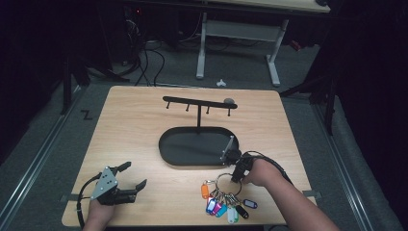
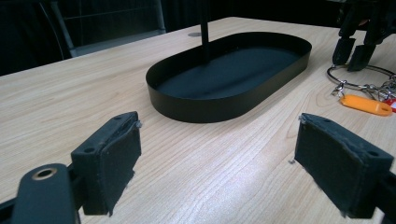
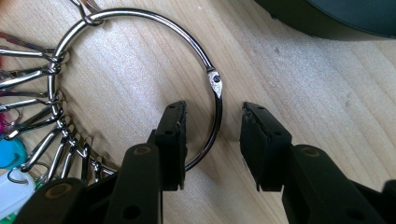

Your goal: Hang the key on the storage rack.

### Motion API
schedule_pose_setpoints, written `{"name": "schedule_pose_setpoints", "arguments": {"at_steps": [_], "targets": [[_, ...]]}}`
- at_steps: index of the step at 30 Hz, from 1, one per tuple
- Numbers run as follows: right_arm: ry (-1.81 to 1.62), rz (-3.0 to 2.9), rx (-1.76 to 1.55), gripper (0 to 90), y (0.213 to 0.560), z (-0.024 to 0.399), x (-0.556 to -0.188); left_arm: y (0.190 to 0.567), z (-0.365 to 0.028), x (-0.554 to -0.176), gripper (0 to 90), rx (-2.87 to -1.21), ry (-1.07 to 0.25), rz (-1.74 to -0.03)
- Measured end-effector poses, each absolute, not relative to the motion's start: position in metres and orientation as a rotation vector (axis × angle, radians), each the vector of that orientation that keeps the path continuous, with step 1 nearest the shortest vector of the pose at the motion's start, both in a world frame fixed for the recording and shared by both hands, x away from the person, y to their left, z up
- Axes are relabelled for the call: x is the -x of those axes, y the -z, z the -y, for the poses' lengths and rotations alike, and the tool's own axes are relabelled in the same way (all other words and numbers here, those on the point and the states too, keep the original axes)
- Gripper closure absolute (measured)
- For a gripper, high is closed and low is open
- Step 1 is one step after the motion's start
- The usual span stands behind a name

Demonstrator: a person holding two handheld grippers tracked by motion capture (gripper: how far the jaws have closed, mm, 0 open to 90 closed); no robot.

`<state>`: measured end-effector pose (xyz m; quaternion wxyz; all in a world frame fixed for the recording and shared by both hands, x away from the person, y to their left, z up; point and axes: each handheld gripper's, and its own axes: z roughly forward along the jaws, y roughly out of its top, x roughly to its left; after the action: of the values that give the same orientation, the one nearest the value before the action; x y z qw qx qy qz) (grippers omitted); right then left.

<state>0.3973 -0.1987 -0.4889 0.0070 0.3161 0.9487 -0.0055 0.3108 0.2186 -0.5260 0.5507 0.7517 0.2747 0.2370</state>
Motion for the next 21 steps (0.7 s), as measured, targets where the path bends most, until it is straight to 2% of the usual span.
{"name": "schedule_pose_setpoints", "arguments": {"at_steps": [5, 12, 21], "targets": [[0.023, -2.965, -1.007, 60.3, 0.4895, 0.1981, -0.3989, 0.526, -0.2187, -0.311, 15.0, -1.78, -0.56, -0.651], [0.026, -2.989, -0.965, 83.2, 0.4886, 0.1952, -0.3995, 0.526, -0.2183, -0.3113, 15.0, -1.784, -0.56, -0.653], [0.032, -2.993, -0.906, 86.9, 0.4885, 0.1927, -0.3964, 0.5262, -0.2175, -0.3095, 15.0, -1.789, -0.569, -0.643]]}}
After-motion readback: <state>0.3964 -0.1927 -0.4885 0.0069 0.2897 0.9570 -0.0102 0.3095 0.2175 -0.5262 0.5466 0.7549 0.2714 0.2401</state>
